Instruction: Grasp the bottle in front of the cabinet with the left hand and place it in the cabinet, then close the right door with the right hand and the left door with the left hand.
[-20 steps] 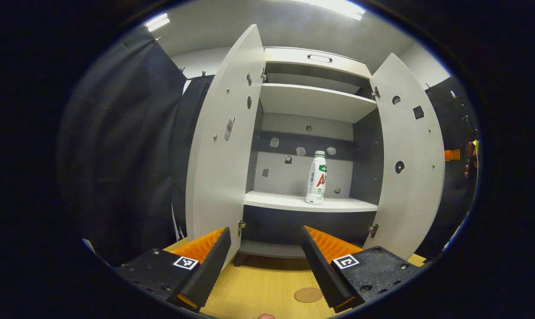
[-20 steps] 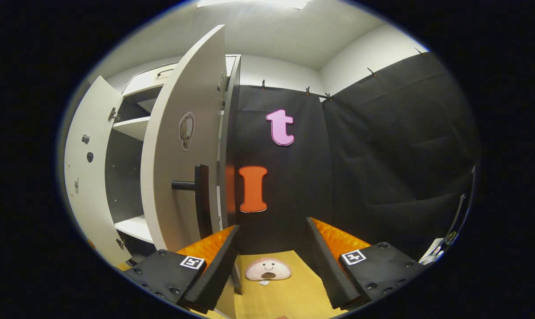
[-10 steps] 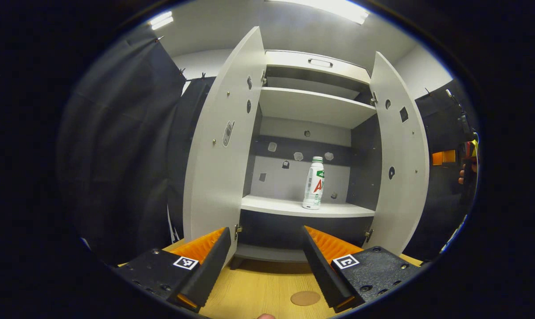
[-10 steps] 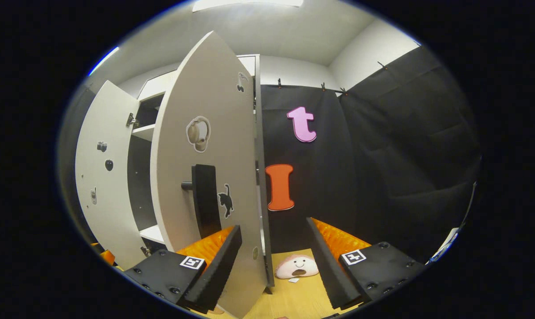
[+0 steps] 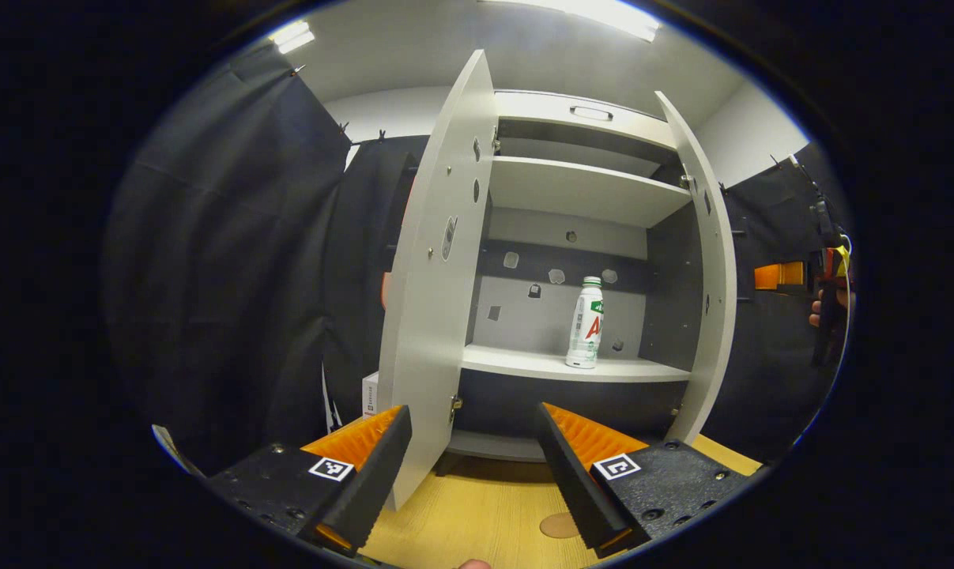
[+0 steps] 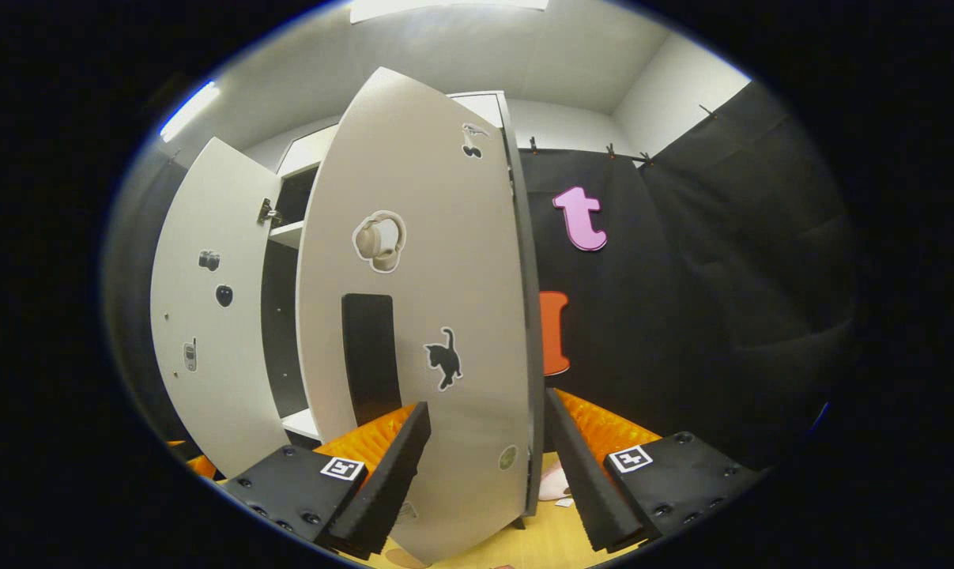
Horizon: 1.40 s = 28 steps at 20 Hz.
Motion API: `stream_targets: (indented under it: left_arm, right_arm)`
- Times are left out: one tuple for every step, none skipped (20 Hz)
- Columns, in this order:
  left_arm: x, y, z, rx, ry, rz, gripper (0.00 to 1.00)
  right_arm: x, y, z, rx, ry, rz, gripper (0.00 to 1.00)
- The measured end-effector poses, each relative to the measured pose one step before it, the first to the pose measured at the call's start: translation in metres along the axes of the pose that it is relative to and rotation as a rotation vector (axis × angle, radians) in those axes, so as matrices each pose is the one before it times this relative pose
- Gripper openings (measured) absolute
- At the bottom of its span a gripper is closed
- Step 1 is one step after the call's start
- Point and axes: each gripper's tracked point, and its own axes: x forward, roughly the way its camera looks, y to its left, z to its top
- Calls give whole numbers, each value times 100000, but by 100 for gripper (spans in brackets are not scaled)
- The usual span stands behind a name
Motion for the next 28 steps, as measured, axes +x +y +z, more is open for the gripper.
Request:
stream_targets:
  left_arm:
    - [87,71,-267,-285,-395,642,95]
    - [-29,244,22,-76,-343,758,95]
    - [-48,235,69,-48,-100,849,95]
    - [-156,275,2,86,-280,836,95]
    - [-211,245,91,204,-436,618,95]
    - [-128,179,52,165,-404,571,95]
    - [-127,150,53,129,-270,407,95]
    - [8,148,58,19,-168,291,95]
    - [-34,105,124,164,-99,34,95]
    - [4,168,107,364,-264,269,95]
    - [-32,179,182,289,-660,364,95]
    - [-34,42,242,52,-635,270,95]
    - [-106,143,212,-394,-411,415,95]
    - [-104,200,121,-847,-126,367,95]
    - [-51,327,107,-922,-47,651,95]
    - [15,528,159,-675,-117,1357,95]
    - [-104,716,211,-482,-240,1850,95]
    - [-198,800,339,-432,-499,2045,92]
    - [-7,968,354,-500,-702,2331,95]
    - [-11,831,401,-608,-610,1922,95]
    - [123,835,332,-529,-409,2051,95]
    - [211,961,326,-530,-33,2142,95]
    - [92,926,204,-423,293,2001,95]
    - [148,874,454,-107,-656,1925,95]
    - [188,839,546,288,-846,2211,95]
    - [332,691,540,745,-775,1452,95]
    - [264,722,482,1223,-977,1181,92]
    - [412,657,547,1631,-759,1325,95]
  right_arm:
    - [295,949,-411,1013,1107,2584,97]
    - [278,776,-134,847,955,1977,97]
    - [124,496,-88,304,606,1581,98]
    - [80,517,-52,-308,292,1274,98]
    - [-15,584,-83,-618,114,920,98]
    - [97,452,-117,-687,63,792,98]
    - [173,334,-148,-427,170,517,100]
    - [294,283,-228,166,265,248,97]
    - [365,362,-112,856,147,625,100]
    - [287,337,-229,855,370,887,97]
    - [397,232,-335,206,647,117,98]
    - [407,5,-254,-444,330,-372,98]
    - [412,64,-57,-640,16,-718,98]
    - [466,120,-70,-558,-49,-864,100]
    - [514,303,-140,-154,89,-596,97]
    - [349,379,-165,-76,707,-154,97]
    - [711,260,48,107,-972,-609,97]
    - [376,231,-53,83,152,-463,97]
    - [344,155,-3,370,171,-642,97]
    - [417,217,-37,220,331,-376,97]
    - [475,150,-54,23,417,-76,97]
    - [565,154,-111,-3,265,52,97]
    - [534,215,-116,-99,343,206,97]
    - [568,111,-8,-268,393,356,97]
    - [476,157,-24,-18,532,210,97]
    - [513,138,71,200,570,-82,97]
    - [446,169,-48,234,161,-272,97]
    - [222,53,-19,274,144,-399,97]
